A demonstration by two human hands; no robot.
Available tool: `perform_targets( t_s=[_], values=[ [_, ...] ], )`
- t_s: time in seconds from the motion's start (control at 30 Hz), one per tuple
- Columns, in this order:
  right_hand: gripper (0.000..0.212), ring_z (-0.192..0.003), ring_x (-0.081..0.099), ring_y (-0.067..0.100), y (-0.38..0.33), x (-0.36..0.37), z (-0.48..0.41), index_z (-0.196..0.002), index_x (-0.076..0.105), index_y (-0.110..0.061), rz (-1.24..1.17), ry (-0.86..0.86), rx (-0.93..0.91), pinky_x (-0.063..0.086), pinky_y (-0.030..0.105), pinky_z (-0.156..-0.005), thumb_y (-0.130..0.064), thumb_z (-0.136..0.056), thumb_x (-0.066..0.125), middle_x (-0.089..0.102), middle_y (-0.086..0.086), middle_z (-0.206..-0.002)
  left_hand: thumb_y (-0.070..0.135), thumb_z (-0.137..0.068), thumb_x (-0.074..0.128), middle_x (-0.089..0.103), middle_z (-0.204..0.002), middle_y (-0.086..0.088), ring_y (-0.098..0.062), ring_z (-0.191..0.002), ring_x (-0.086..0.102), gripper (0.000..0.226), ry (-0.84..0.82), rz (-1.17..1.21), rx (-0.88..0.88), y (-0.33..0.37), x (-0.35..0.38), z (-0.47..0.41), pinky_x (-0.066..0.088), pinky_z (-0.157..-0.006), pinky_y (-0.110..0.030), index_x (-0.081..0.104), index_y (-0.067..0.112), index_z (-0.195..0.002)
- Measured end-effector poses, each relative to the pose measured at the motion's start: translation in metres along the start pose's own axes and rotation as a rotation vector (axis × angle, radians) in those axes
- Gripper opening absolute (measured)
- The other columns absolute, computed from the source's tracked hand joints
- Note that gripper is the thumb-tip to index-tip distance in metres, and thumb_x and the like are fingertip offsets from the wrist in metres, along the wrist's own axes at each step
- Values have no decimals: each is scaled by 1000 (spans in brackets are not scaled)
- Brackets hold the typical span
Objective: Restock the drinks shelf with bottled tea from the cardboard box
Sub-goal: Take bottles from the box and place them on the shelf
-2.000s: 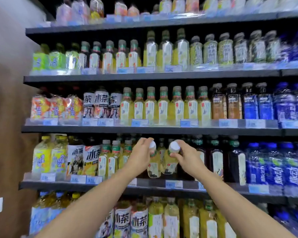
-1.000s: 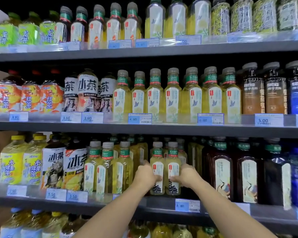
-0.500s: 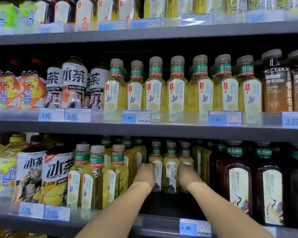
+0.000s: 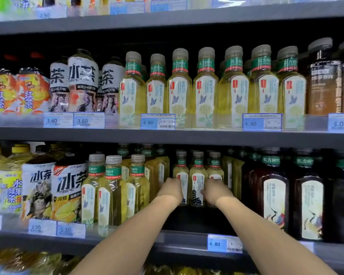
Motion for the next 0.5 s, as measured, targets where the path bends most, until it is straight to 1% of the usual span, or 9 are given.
perform_targets(
  t_s=[0.07, 0.13, 0.2, 0.27, 0.3, 0.33, 0.4, 0.47, 0.5],
  values=[
    [26, -98, 64, 29, -4, -11, 20, -108, 64, -13, -13, 2, 13, 53, 33, -80, -29, -95, 48, 65, 11, -113, 10, -99, 53, 61, -123, -17, -32, -110, 64, 27, -18, 4, -13, 4, -11, 17, 54, -89, -36, 59, 2, -125],
    [30, -95, 63, 29, -12, -25, 49, -106, 64, -14, -28, 4, -16, 54, 33, -78, -37, -93, 48, 64, 10, -109, 12, -98, 54, 64, -118, -18, -34, -107, 66, 26, 12, 20, 2, 8, -20, 43, 57, -89, -39, 61, 3, -121],
    [35, -90, 64, 32, -17, -34, 84, -97, 64, -16, -68, 39, -77, 55, 35, -78, -44, -90, 46, 65, 11, -100, 14, -96, 54, 68, -106, -18, -37, -99, 68, 21, 111, 95, 59, 11, -25, 75, 59, -85, -44, 65, 4, -111],
    [33, -83, 64, 32, -19, -36, 127, -82, 59, -17, -115, 62, -129, 57, 39, -77, -46, -87, 45, 66, 9, -90, 16, -97, 52, 68, -97, -17, -37, -91, 67, 16, 183, 151, 121, 16, -25, 116, 59, -79, -46, 64, 6, -99],
    [32, -83, 64, 33, -19, -35, 149, -78, 57, -18, -114, 58, -143, 56, 39, -77, -46, -87, 46, 66, 8, -88, 15, -97, 50, 67, -95, -17, -37, -89, 66, 15, 205, 166, 155, 17, -23, 137, 58, -77, -46, 62, 7, -95],
    [31, -85, 64, 34, -19, -32, 171, -78, 56, -18, -101, 63, -156, 55, 39, -76, -45, -89, 47, 65, 8, -87, 13, -95, 50, 66, -94, -18, -38, -89, 64, 13, 241, 164, 203, 18, -21, 159, 56, -76, -46, 61, 7, -92],
    [29, -86, 64, 36, -17, -25, 212, -79, 56, -16, -57, 144, -212, 52, 39, -71, -42, -90, 49, 67, 12, -87, 7, -87, 51, 64, -90, -17, -39, -88, 60, 10, 315, 110, 318, 16, -14, 203, 51, -72, -46, 61, 6, -86],
    [27, -80, 62, 37, -11, -15, 248, -77, 54, -14, -68, 233, -280, 47, 38, -63, -37, -89, 51, 68, 14, -81, 7, -84, 55, 62, -85, -15, -37, -83, 58, 6, 373, 75, 402, 7, -3, 245, 48, -68, -46, 60, 7, -81],
    [27, -76, 60, 37, -7, -8, 265, -76, 54, -11, -121, 239, -288, 44, 39, -61, -35, -89, 52, 66, 14, -76, 9, -86, 56, 61, -83, -15, -37, -81, 57, 7, 376, 66, 423, 0, 7, 263, 48, -67, -47, 59, 6, -81]
  ],
)
Point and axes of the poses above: each hand's wrist, its own z-axis away from the middle knuckle, its own x-axis out of the palm, y = z × x, the point moved 1 cm from there along -z, towards the middle knuckle
